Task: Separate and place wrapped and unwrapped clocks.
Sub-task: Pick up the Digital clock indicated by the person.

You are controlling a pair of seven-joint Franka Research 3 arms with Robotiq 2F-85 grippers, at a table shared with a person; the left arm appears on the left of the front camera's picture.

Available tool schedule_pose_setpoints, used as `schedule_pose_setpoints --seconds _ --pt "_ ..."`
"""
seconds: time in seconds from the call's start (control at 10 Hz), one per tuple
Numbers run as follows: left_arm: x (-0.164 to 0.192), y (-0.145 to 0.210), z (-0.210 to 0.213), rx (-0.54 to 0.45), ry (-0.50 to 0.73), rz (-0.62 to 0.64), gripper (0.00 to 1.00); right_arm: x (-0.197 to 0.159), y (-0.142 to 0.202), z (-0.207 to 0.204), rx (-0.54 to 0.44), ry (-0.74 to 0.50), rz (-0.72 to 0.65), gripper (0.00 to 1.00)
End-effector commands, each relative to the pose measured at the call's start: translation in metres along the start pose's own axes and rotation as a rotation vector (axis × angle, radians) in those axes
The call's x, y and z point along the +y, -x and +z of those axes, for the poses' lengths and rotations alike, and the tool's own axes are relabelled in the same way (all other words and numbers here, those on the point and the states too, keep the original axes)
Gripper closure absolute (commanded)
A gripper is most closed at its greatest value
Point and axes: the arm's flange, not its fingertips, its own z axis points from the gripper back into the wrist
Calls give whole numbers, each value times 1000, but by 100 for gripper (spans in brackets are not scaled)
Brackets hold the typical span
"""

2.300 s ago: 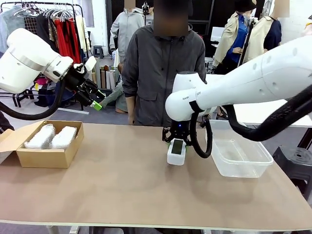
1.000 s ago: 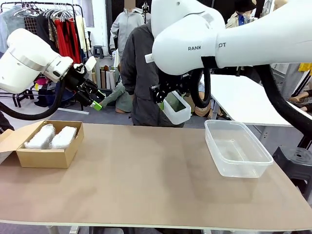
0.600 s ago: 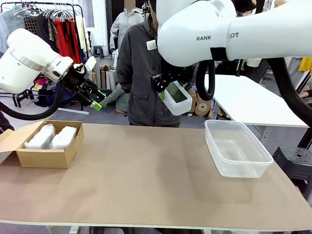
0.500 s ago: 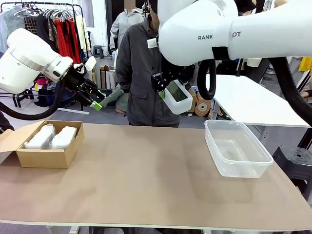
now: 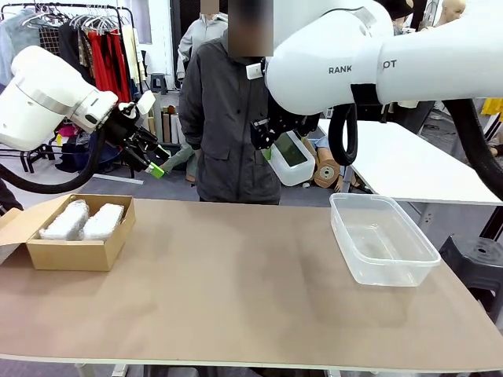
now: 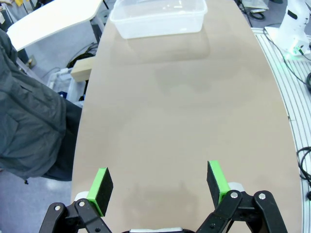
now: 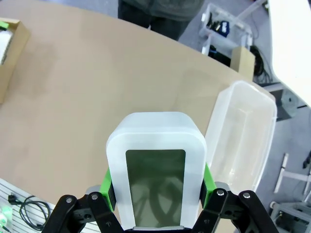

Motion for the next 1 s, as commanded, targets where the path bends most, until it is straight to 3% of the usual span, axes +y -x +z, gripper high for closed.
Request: schedule_pose_setpoints --seconds 0.0,0.9 --pt "-1 0 1 1 -2 -9 0 1 -5 8 0 2 5 100" --pt "-1 0 1 1 -2 -9 0 1 -5 8 0 2 5 100"
